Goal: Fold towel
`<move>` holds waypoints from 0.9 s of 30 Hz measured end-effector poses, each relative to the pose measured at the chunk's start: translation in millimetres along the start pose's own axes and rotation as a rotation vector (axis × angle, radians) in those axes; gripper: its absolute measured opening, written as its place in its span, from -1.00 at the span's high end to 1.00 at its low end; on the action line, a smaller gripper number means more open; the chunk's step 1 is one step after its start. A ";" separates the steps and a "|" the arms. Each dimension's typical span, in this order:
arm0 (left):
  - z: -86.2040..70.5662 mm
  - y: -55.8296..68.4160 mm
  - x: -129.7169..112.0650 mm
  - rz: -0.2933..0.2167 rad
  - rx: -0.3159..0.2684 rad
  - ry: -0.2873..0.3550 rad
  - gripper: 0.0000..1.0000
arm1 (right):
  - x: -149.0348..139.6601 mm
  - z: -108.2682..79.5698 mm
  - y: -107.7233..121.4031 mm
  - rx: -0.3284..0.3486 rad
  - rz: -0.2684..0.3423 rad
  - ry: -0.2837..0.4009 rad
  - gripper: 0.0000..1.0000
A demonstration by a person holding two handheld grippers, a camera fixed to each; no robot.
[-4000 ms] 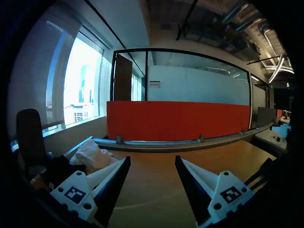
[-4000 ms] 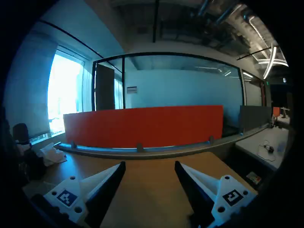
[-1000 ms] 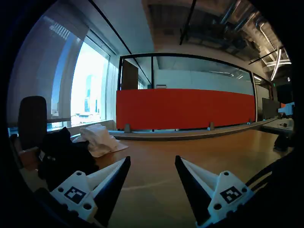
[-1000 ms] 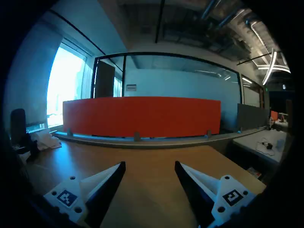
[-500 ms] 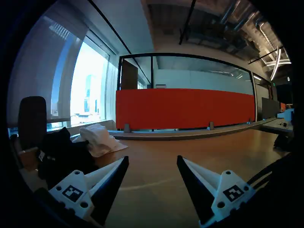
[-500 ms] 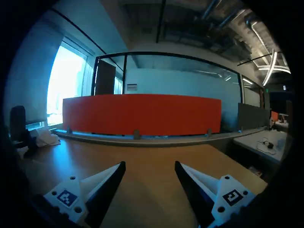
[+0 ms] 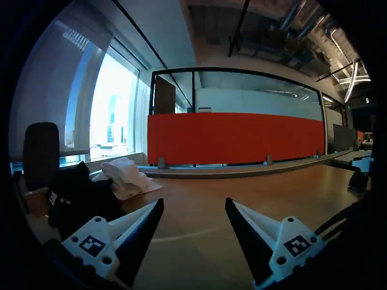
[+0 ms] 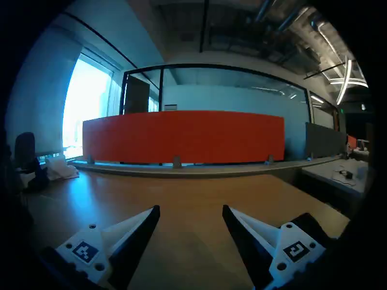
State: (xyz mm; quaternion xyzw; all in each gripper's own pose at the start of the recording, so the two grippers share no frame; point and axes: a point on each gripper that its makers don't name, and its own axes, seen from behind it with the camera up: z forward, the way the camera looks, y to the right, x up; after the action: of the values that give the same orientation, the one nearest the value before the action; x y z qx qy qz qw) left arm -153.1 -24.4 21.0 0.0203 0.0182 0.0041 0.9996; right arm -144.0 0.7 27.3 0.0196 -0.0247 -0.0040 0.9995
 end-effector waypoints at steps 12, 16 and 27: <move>-0.2 0.0 0.0 0.000 0.000 0.000 -0.88 | -8.1 0.7 -3.0 0.008 0.002 0.023 -1.00; -0.2 0.0 0.0 0.000 0.000 0.000 -0.88 | -8.0 -0.6 -4.9 0.004 -0.002 0.028 -1.00; -0.4 0.2 -0.2 0.000 0.001 0.000 -0.88 | -6.8 -1.9 -6.0 0.002 -0.003 0.038 -1.00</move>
State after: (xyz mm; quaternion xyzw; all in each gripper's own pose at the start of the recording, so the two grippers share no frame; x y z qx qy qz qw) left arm -153.3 -24.1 20.7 0.0206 0.0183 0.0041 0.9996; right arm -150.8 -5.1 24.8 0.0205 -0.0057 -0.0051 0.9998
